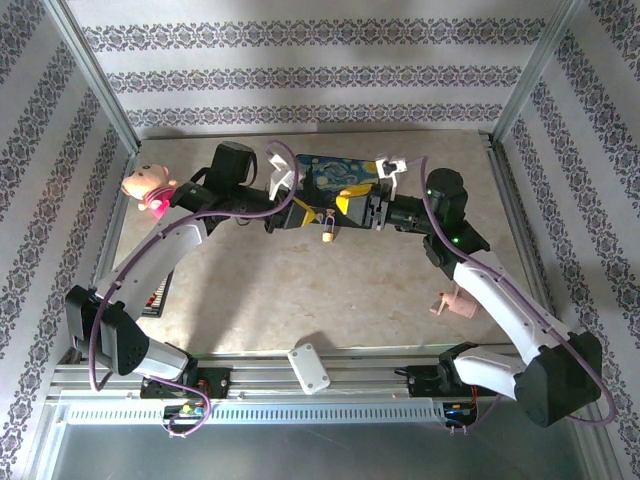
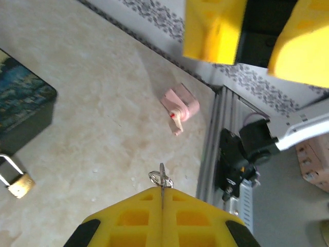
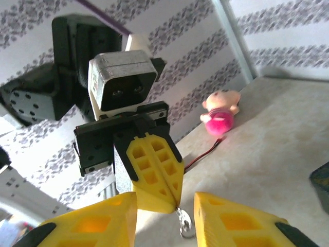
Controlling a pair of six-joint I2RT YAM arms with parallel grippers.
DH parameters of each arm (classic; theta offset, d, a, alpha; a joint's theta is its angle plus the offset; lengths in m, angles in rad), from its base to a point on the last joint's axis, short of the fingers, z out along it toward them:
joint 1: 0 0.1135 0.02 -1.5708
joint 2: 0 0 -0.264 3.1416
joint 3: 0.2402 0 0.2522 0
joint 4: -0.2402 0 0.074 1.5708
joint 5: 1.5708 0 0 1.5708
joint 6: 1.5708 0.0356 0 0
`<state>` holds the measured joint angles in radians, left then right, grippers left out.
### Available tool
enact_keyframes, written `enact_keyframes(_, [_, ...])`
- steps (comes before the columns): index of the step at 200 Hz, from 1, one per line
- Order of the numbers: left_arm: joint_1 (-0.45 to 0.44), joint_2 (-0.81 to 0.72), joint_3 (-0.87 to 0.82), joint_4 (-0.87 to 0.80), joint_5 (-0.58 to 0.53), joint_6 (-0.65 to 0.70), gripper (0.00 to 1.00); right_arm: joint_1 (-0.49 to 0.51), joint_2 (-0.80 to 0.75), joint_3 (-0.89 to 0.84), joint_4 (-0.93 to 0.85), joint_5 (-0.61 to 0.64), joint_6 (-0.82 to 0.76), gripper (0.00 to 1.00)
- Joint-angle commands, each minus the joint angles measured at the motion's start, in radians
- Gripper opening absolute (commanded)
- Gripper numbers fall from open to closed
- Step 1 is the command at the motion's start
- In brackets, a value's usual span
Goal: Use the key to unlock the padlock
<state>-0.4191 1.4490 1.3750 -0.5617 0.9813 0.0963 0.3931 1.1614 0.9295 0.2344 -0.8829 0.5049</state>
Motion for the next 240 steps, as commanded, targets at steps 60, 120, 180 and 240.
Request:
enact_keyframes(60, [-0.016,-0.033,0.029,-0.099,0.129,0.140,0.00,0.073,0.093,0.096,-0.107,-0.209,-0.095,0.30])
enact_keyframes(120, [-0.016,-0.056,0.009,-0.095,0.155,0.161,0.00,0.053,0.110,0.100,-0.148,-0.198,-0.114,0.30])
enact_keyframes(180, [-0.015,-0.050,0.007,-0.083,0.151,0.154,0.00,0.054,0.119,0.102,-0.159,-0.236,-0.112,0.26])
enact_keyframes(240, [-0.015,-0.048,0.007,-0.063,0.150,0.142,0.00,0.059,0.130,0.103,-0.170,-0.245,-0.111,0.25])
